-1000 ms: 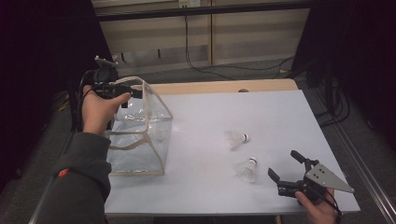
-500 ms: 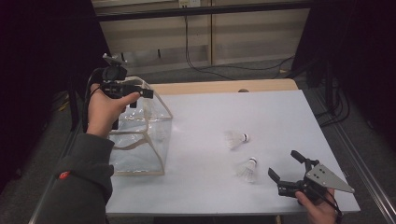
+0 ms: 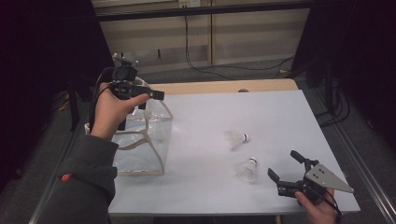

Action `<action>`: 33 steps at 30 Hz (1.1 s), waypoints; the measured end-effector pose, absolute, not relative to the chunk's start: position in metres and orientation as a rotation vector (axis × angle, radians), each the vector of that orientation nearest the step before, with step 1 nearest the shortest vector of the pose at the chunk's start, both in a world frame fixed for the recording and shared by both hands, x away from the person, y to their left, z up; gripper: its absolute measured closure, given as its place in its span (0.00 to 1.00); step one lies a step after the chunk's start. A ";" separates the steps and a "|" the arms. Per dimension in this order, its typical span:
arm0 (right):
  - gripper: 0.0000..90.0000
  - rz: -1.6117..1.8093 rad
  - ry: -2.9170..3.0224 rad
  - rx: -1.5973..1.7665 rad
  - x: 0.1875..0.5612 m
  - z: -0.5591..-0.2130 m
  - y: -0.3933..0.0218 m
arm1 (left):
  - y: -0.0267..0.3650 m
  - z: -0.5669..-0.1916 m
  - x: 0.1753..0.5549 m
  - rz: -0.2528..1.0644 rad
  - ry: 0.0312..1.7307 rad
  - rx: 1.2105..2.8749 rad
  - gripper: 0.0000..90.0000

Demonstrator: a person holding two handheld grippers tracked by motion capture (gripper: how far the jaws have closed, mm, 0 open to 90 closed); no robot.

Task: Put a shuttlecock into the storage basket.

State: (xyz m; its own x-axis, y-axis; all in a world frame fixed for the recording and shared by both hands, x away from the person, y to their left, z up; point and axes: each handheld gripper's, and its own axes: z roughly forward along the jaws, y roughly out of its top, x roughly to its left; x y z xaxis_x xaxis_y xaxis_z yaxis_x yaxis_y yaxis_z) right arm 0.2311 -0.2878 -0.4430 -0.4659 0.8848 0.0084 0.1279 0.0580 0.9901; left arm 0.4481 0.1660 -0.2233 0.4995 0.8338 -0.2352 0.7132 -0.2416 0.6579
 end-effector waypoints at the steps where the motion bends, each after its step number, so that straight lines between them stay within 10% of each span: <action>1: 0.01 1.466 1.682 1.024 0.231 -0.443 -0.288 | 0.165 -0.223 0.448 0.205 1.256 2.022 0.21; 33: 0.01 1.468 1.678 1.028 0.230 -0.442 -0.288 | 0.115 -0.219 0.433 0.108 1.095 2.087 0.17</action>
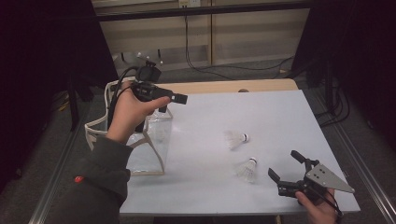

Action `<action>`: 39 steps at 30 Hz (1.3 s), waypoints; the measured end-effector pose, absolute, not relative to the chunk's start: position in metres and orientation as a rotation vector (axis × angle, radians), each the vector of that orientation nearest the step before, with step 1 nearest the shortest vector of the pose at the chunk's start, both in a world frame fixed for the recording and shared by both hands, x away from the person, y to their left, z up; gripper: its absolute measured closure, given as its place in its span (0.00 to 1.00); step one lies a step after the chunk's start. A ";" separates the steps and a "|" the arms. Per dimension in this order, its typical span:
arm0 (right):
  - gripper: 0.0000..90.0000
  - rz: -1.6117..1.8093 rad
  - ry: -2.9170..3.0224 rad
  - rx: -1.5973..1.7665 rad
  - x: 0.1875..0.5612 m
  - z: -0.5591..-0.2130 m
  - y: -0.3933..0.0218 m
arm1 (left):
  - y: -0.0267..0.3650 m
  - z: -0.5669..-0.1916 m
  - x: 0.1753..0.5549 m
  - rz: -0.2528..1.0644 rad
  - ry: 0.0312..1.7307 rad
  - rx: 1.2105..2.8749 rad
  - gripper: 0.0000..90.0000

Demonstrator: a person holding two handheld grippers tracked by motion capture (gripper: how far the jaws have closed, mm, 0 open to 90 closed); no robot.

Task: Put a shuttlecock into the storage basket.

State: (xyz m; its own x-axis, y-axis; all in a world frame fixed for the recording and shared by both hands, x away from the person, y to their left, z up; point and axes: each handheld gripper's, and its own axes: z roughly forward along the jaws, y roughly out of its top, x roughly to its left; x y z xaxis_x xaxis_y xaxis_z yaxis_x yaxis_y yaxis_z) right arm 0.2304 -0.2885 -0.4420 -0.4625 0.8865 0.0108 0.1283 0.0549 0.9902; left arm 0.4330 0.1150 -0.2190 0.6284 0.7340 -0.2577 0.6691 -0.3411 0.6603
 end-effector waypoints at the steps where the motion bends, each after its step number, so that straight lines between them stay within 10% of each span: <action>1: 0.01 1.468 1.678 1.027 0.230 -0.442 -0.288 | 0.114 -0.220 0.432 0.107 1.088 2.088 0.17; 39: 0.01 1.467 1.677 1.024 0.230 -0.442 -0.288 | 0.074 -0.264 0.413 0.009 0.954 2.184 0.12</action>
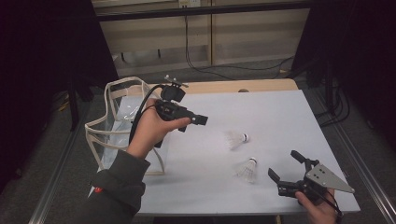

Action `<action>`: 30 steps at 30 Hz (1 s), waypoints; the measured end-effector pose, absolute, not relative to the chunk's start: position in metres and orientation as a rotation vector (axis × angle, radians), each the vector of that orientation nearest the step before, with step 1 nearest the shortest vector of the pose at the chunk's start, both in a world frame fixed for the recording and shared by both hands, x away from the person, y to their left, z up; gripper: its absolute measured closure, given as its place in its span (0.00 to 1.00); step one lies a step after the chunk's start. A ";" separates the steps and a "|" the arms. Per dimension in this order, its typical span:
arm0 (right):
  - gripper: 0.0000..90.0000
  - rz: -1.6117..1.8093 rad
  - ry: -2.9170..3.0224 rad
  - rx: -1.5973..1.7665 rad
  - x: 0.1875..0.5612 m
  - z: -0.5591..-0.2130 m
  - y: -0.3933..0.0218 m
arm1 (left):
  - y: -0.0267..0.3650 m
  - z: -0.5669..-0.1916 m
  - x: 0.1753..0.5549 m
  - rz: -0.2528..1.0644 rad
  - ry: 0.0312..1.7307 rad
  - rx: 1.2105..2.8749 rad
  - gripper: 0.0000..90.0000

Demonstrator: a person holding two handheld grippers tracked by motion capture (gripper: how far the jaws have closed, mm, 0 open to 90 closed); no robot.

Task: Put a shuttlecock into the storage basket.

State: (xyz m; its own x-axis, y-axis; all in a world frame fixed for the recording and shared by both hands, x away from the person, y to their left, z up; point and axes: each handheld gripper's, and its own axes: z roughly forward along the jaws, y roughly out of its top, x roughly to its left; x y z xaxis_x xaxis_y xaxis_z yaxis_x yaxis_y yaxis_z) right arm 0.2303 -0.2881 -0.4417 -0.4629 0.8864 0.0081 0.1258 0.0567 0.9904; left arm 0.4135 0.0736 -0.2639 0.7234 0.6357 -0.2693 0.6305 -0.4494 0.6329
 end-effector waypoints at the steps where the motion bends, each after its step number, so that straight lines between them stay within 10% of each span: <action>1: 0.02 1.466 1.679 1.021 0.230 -0.442 -0.288 | 0.073 -0.265 0.413 0.004 0.958 2.179 0.12; 30: 0.01 1.464 1.683 1.018 0.231 -0.442 -0.288 | 0.058 -0.298 0.402 -0.040 0.892 2.217 0.10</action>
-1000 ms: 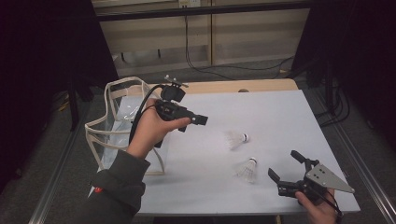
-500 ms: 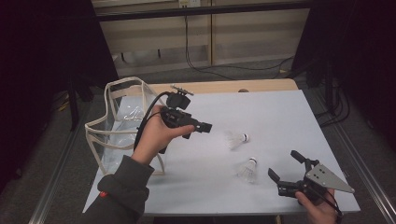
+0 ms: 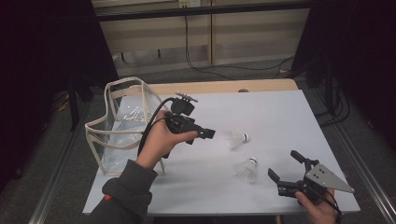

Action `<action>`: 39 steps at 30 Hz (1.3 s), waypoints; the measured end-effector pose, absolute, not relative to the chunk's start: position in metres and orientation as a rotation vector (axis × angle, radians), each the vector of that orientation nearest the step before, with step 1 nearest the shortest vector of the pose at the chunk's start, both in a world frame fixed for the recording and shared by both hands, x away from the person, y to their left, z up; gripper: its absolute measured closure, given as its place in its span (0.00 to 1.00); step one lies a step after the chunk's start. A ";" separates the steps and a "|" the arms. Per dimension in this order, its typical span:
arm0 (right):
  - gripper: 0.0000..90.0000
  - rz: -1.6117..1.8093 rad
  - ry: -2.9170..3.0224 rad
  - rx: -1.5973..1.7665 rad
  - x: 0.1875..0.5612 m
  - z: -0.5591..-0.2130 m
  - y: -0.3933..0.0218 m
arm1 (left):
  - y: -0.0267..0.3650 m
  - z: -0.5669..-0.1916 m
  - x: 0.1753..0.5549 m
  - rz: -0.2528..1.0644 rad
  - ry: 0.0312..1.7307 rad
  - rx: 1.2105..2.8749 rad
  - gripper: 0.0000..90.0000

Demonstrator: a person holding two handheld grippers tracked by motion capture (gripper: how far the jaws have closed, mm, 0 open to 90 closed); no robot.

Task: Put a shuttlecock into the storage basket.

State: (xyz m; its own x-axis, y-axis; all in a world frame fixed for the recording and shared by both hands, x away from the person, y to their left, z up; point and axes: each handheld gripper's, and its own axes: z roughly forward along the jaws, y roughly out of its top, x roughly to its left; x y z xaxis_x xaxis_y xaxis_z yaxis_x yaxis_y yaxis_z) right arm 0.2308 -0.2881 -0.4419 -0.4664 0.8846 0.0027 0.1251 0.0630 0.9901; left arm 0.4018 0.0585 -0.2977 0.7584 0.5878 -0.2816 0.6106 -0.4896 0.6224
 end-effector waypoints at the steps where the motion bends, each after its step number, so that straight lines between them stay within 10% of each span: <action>1: 0.01 1.465 1.684 1.018 0.231 -0.442 -0.288 | 0.058 -0.299 0.401 -0.042 0.896 2.212 0.10; 39: 0.02 1.463 1.685 1.016 0.231 -0.442 -0.288 | 0.044 -0.337 0.387 -0.090 0.810 2.272 0.08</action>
